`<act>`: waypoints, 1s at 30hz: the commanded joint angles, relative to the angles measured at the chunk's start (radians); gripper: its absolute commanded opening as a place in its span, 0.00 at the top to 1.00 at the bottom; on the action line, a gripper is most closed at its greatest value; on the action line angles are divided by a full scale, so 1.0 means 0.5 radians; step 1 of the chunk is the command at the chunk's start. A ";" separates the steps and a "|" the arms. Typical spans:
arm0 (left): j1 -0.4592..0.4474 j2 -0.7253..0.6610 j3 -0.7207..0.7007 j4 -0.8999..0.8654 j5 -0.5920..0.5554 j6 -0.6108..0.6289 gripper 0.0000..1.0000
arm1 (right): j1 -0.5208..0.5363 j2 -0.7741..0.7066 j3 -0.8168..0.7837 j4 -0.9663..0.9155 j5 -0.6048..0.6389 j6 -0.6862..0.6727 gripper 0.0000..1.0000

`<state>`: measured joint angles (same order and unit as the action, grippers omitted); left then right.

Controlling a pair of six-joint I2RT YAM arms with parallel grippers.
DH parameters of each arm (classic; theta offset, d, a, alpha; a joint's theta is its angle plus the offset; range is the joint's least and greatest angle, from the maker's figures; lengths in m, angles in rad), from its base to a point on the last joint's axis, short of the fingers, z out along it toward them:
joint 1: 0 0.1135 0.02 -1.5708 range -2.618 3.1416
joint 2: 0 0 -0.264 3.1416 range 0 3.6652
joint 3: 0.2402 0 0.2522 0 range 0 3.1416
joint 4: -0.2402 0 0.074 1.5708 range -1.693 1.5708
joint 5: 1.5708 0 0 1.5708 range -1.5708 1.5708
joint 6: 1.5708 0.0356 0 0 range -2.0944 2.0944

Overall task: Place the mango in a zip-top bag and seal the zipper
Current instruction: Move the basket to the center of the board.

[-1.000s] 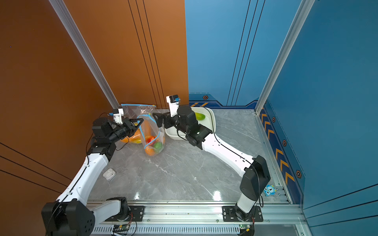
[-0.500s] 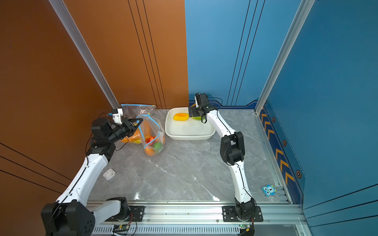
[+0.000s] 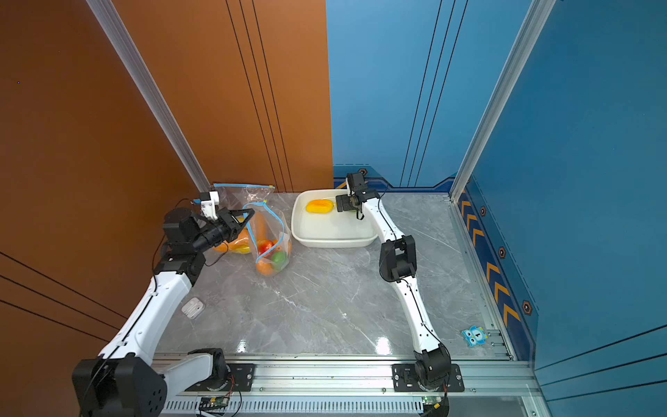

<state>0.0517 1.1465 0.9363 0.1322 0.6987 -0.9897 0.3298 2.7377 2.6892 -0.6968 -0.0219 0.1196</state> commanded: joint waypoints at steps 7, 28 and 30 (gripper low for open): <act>-0.019 -0.026 0.026 0.072 -0.035 0.068 1.00 | 0.038 -0.159 -0.211 -0.213 0.024 0.239 0.02; 0.052 -0.093 -0.025 0.073 -0.002 0.059 1.00 | 0.119 -1.279 -1.885 -0.339 0.138 0.121 0.00; 0.059 -0.101 -0.025 0.072 0.008 0.057 1.00 | 0.088 -1.311 -1.952 -0.336 0.124 0.128 0.00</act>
<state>0.0719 1.1221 0.9310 0.1318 0.6956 -0.9836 0.3969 2.1090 1.7683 -0.8196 0.0208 0.2020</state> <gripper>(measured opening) 0.046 0.998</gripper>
